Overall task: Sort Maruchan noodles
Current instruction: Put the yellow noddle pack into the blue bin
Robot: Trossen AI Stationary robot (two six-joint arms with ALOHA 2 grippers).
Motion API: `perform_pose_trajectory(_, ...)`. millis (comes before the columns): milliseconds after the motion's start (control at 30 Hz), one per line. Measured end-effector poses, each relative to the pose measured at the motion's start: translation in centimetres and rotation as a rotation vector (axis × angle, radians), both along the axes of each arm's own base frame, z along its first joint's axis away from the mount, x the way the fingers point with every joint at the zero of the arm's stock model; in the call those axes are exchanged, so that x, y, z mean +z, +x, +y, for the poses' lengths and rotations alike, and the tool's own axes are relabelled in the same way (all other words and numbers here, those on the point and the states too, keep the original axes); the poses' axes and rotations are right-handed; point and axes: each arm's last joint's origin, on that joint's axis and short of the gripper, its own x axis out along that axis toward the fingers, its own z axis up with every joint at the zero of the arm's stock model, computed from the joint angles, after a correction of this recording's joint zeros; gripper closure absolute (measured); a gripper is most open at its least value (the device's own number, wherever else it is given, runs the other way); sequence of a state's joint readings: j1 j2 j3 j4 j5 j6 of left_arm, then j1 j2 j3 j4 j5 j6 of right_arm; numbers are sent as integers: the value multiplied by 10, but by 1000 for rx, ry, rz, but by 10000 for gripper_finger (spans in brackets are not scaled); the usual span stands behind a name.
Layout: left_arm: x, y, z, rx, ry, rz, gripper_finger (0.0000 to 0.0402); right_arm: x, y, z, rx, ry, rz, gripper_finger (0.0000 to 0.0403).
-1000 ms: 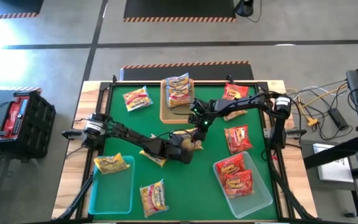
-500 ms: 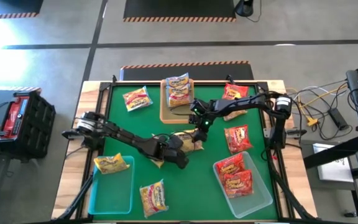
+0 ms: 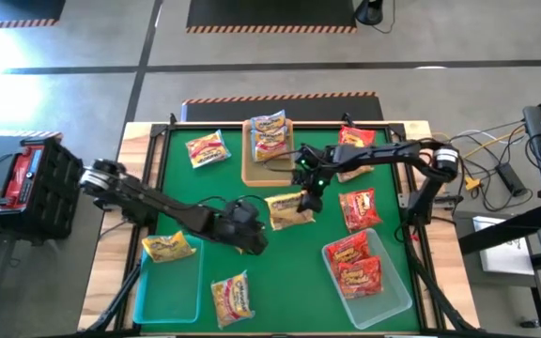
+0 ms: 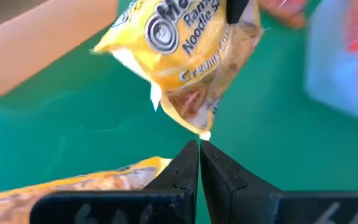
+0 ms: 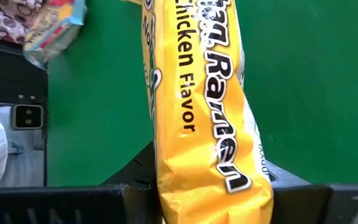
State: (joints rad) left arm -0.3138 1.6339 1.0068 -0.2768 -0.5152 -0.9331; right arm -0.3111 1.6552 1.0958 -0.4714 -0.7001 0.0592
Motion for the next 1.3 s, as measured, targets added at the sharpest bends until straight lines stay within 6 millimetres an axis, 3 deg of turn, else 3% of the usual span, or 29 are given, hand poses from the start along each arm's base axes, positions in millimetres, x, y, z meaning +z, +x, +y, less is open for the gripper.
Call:
perform_pose_trajectory(267,8,-21,6,-45,-201,-658,401,28,-9,3,-28,-33,-64,297)
perform_pose_trajectory(367,13,-24,6,-69,-190,-782,401,35,-12,3,-34,-46,-83,291)
perform_pose_trajectory(767,2,-29,12,-65,-151,-716,322,45,-19,5,-76,-29,-56,291)
perform_pose_trajectory(1100,-5,-50,43,-69,-30,-675,265,48,-16,12,3,-74,-94,292)
perform_pose_trajectory(1300,0,-43,56,-178,52,-601,249,58,-9,23,58,-97,-144,293)
